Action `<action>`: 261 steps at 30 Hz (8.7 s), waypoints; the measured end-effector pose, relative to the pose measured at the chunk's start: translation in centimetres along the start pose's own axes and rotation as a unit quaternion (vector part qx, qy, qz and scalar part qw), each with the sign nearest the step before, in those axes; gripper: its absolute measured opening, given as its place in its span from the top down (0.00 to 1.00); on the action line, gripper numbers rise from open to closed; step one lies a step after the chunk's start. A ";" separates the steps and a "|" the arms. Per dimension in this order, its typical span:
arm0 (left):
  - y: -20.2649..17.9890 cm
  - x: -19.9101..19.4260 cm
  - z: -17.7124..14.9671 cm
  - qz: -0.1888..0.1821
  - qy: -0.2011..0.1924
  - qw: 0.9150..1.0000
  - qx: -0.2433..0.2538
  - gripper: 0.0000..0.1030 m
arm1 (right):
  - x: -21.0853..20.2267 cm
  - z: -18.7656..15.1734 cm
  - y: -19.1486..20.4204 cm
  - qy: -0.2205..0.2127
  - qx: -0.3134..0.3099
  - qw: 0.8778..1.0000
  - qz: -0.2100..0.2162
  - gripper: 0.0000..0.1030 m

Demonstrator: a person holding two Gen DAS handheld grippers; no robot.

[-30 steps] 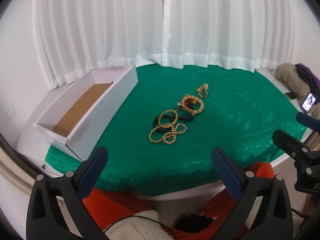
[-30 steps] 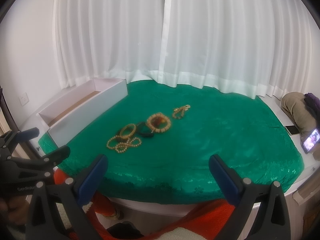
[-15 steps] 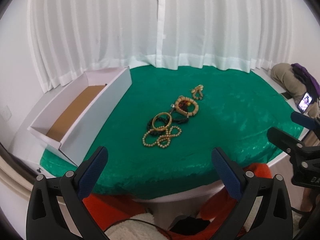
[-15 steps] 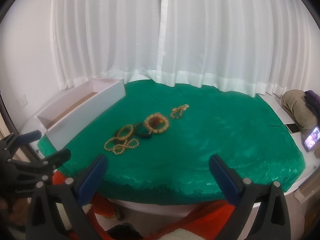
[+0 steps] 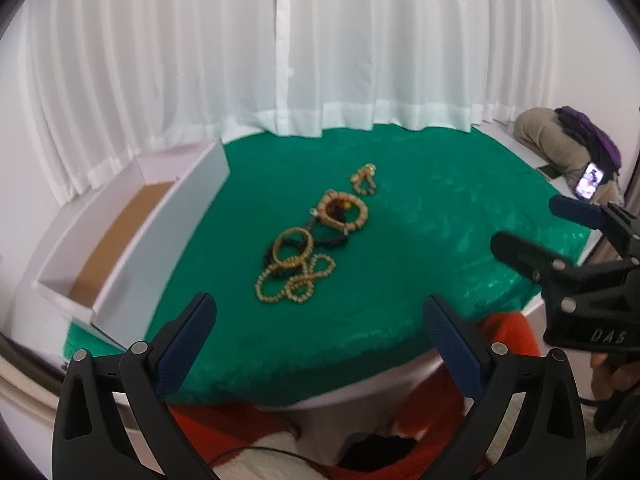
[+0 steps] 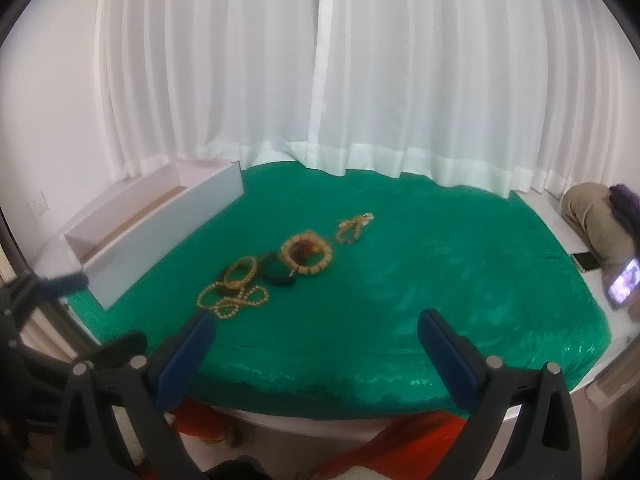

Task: Organize jewelry
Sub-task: 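Move both tools forward toward the jewelry pile, then grasp the gold bangle with the left tool while the right tool grasps the black watch, then carry bangle and watch into the white box and open both tools, then withdraw both tools from the box back over the jewelry, then grasp the gold bead necklace with the left tool while the right tool grasps the wooden bead bracelet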

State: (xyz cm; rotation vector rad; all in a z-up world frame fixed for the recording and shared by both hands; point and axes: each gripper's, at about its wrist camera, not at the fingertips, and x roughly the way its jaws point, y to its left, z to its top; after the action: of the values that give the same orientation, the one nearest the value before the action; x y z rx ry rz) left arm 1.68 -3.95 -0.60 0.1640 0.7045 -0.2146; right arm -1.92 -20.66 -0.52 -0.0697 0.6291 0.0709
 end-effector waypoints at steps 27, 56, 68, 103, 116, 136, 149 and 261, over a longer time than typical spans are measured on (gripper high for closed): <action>3.4 7.9 3.2 -0.016 0.074 0.997 -0.012 0.00 | 8.2 1.9 -2.5 0.043 0.008 0.998 0.037 0.00; 3.1 27.1 4.0 -0.092 0.226 0.968 0.052 0.49 | 32.1 4.0 -1.8 0.324 0.089 0.916 0.221 0.52; 4.0 28.3 4.4 -0.099 0.232 0.967 0.035 0.95 | 35.7 4.1 1.2 0.352 0.061 0.920 0.160 0.86; 14.4 20.6 7.7 -0.074 0.203 0.972 -0.095 0.96 | 36.3 8.4 8.2 0.334 -0.071 0.931 0.129 0.58; 19.7 13.6 11.6 -0.025 0.150 0.982 -0.111 0.96 | 27.7 17.0 12.6 0.233 -0.115 0.940 0.220 0.61; 40.6 14.5 4.0 0.136 0.152 0.931 -0.303 0.96 | 31.7 16.8 38.3 0.228 -0.238 0.879 0.345 0.60; 41.6 16.6 2.5 0.168 0.139 0.934 -0.283 0.33 | 33.4 16.3 37.6 0.212 -0.209 0.893 0.337 0.41; 4.8 25.8 -3.0 -0.068 0.225 0.972 0.011 0.27 | 36.8 7.7 -5.6 0.302 0.055 0.944 0.123 0.50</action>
State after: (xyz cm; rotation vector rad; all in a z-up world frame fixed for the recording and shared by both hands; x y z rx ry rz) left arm 20.12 -2.23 -19.40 0.1874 1.1669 -0.3218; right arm 32.75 -23.93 -15.76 0.1021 1.2532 0.2626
